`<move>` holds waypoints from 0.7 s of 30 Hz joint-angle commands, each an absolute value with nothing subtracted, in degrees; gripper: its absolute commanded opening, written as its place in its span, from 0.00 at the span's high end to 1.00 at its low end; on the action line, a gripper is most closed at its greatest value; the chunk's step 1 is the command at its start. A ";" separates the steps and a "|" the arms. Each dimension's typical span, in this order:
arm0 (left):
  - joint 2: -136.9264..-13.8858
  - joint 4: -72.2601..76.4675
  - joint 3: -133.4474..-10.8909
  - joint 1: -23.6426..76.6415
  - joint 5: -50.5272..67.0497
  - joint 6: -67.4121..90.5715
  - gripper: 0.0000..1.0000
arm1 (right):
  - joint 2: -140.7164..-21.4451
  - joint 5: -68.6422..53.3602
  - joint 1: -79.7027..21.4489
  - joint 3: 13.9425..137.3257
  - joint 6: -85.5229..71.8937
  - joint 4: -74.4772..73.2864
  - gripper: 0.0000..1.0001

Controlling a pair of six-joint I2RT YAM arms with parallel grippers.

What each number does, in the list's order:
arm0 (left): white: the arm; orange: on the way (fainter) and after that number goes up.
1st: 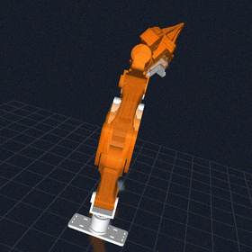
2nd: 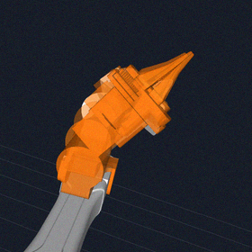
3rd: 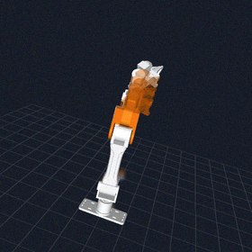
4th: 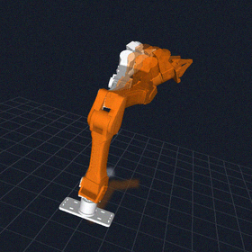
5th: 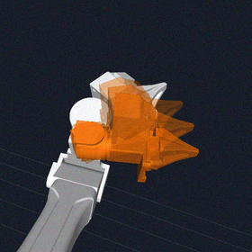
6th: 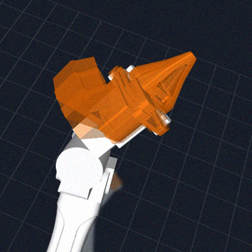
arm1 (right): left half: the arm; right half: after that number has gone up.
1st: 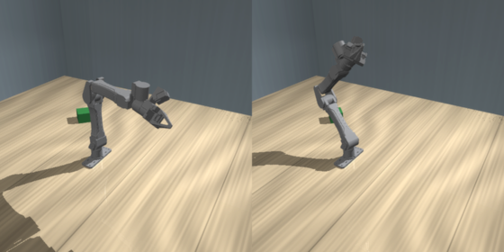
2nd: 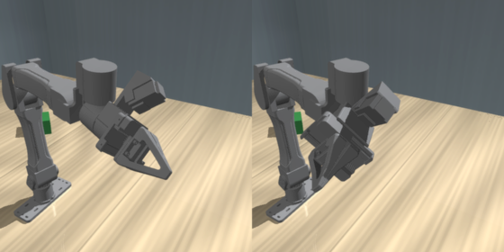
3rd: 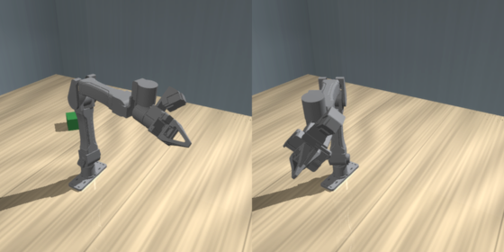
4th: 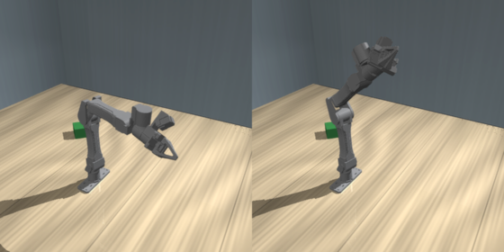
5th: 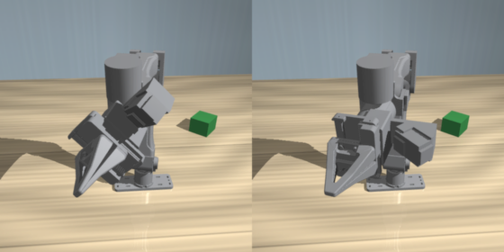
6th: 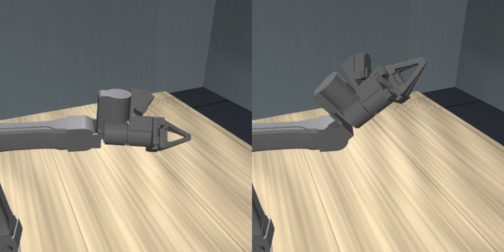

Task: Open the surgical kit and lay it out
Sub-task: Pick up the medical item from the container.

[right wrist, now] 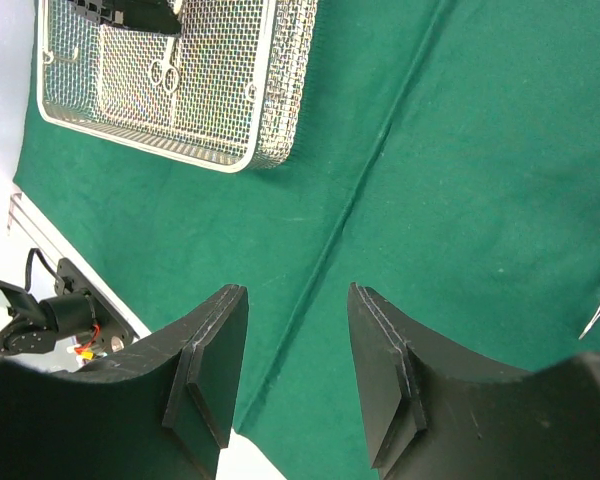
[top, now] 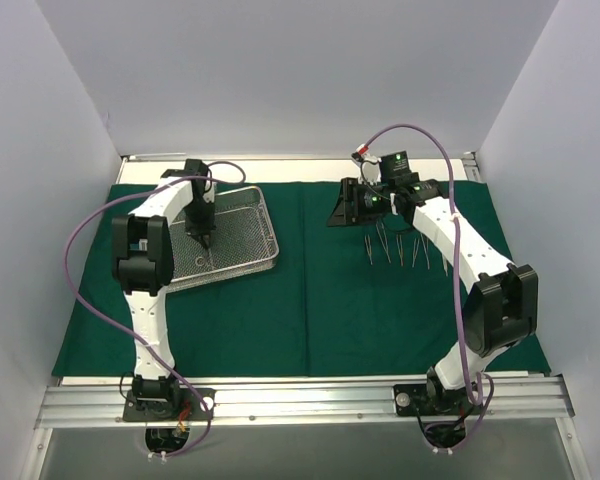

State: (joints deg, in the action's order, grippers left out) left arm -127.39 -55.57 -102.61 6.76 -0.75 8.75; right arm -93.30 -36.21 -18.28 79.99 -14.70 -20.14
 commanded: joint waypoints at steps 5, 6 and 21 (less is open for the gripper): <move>-125.26 -54.05 -102.57 5.19 3.95 9.93 0.98 | -90.88 -35.86 -18.11 80.95 -13.80 -20.92 0.55; -124.37 -54.31 -103.26 4.84 4.48 10.45 0.98 | -91.14 -35.86 -18.19 81.12 -13.71 -21.00 0.55; -113.21 -57.48 -103.36 4.31 16.94 12.74 0.98 | -96.68 -40.42 -21.35 83.93 -16.17 -16.18 0.55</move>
